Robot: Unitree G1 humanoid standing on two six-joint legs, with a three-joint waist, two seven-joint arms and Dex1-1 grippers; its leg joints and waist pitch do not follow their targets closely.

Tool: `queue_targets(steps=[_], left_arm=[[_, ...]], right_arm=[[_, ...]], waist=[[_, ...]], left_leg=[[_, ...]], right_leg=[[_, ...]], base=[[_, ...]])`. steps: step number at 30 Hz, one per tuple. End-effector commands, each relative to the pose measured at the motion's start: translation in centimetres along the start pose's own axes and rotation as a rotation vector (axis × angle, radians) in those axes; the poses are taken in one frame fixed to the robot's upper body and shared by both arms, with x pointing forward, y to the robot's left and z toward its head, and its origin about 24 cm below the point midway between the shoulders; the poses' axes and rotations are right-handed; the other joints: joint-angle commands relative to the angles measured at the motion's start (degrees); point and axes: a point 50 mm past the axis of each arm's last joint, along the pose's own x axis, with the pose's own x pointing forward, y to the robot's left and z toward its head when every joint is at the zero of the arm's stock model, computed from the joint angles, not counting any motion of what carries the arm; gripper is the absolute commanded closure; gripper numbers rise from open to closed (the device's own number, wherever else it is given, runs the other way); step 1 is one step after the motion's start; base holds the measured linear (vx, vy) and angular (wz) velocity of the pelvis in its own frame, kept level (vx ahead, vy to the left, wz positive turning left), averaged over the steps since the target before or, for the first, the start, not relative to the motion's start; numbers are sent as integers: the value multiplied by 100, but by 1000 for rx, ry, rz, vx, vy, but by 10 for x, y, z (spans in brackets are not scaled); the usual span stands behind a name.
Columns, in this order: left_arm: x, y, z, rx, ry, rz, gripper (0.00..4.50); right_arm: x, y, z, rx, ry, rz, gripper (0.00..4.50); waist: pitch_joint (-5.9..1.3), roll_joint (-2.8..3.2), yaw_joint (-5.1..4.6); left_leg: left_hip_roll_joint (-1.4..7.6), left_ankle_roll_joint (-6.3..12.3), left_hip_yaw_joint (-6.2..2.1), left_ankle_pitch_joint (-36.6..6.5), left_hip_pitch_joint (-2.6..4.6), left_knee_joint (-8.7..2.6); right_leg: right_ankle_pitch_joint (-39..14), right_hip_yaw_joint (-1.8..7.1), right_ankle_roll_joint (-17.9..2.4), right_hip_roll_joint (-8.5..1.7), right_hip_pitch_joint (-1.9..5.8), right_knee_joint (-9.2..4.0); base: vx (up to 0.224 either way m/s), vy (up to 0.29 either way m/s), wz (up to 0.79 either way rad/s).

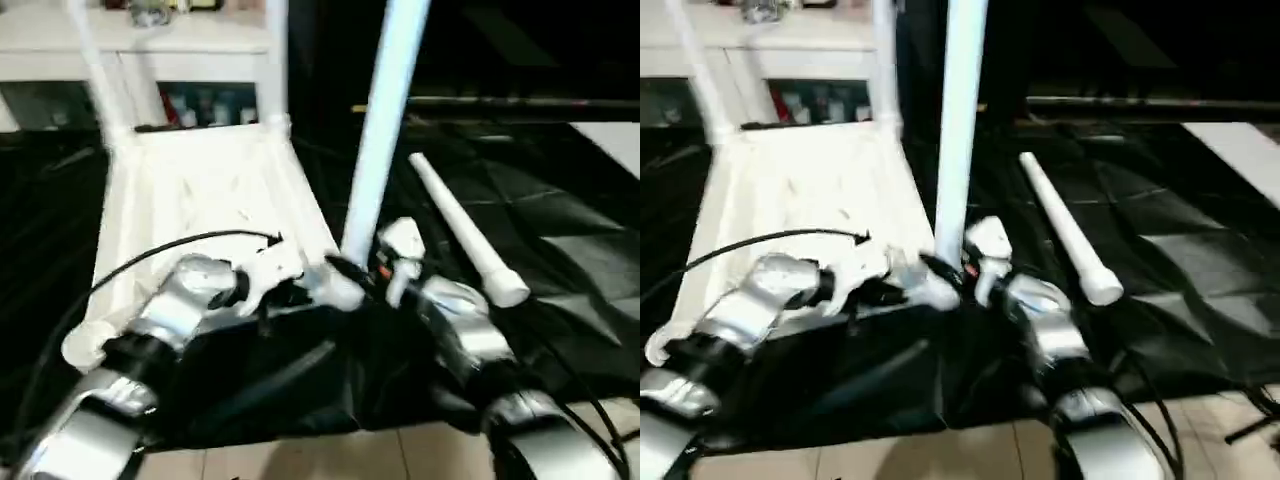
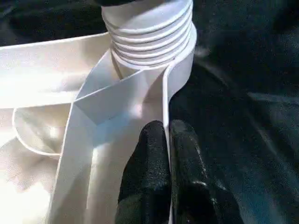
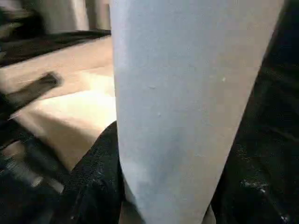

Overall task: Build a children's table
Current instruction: Rotate leg to tighten

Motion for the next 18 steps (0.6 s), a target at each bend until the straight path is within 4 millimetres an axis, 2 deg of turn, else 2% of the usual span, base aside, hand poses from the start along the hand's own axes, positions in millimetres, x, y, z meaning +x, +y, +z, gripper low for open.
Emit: queue_targets(steps=[1,4,5,6,7,9,12,13,14,15,17,18], left_arm=[[10,-2,-6,-78,74,69,450],[23,-1,1,-186,76,173,450],[26,-2,4,-208,74,186,450],[26,-2,4,-208,74,186,450],[35,-6,11,-237,74,209,450],[42,-11,20,-241,68,223,450],[44,-13,24,-242,70,240,450],[44,-13,24,-246,76,249,450],[44,-13,23,-247,79,251,450],[44,-13,22,-249,83,254,450],[42,-12,20,-253,83,261,450],[41,-12,20,-252,82,263,450]], right_arm=[[-32,-26,-54,141,270,-379,258],[-26,-30,-52,183,279,-534,258],[-24,-30,-51,190,281,-571,258],[-24,-30,-51,190,281,-571,258],[-19,-30,-48,222,276,-644,258],[-12,-26,-45,255,273,-692,258],[-6,-22,-44,257,283,-699,258],[-2,-19,-42,250,283,-687,258],[-1,-19,-41,250,281,-683,258],[0,-18,-40,249,279,-675,258],[2,-17,-39,247,276,-659,258],[3,-17,-38,245,273,-648,258]], waist=[[-118,35,-31],[-133,35,-37],[-142,11,-28],[-142,12,-27],[-150,-37,-16],[-176,-44,-2],[-191,-41,2],[-215,-57,-1],[-219,-82,1],[-218,-75,-1],[-213,-91,-5],[-198,-80,-13]], left_leg=[[186,-136,-106,-2209,6,-465],[166,-160,-99,-2160,24,-450],[165,-144,-94,-2133,17,-447],[159,-119,-87,-2077,4,-445],[156,-41,-69,-1938,-24,-438],[162,-23,-63,-1813,-17,-427],[155,-11,-58,-1642,-50,-426],[154,12,-59,-1408,-84,-411],[155,33,-52,-1335,-81,-404],[143,67,-42,-1208,-90,-386],[144,104,-32,-1170,-79,-382],[148,94,-32,-1264,-76,-397]], right_leg=[[-2481,305,-716,-445,50,-674],[-2267,307,-764,-431,28,-666],[-2194,302,-761,-428,36,-662],[-2100,308,-766,-425,33,-659],[-1800,311,-762,-411,51,-645],[-1550,307,-808,-408,48,-614],[-1161,298,-817,-390,74,-587],[-716,293,-833,-377,110,-533],[-572,287,-846,-373,111,-528],[-313,287,-882,-365,122,-504],[-221,283,-918,-365,122,-504],[-352,283,-929,-370,115,-521]], base=[[0,0,0],[0,0,0],[0,0,0],[0,0,0],[0,0,0],[0,0,0],[0,0,0],[0,0,0],[0,0,0],[0,0,0],[0,0,0],[0,0,0]])
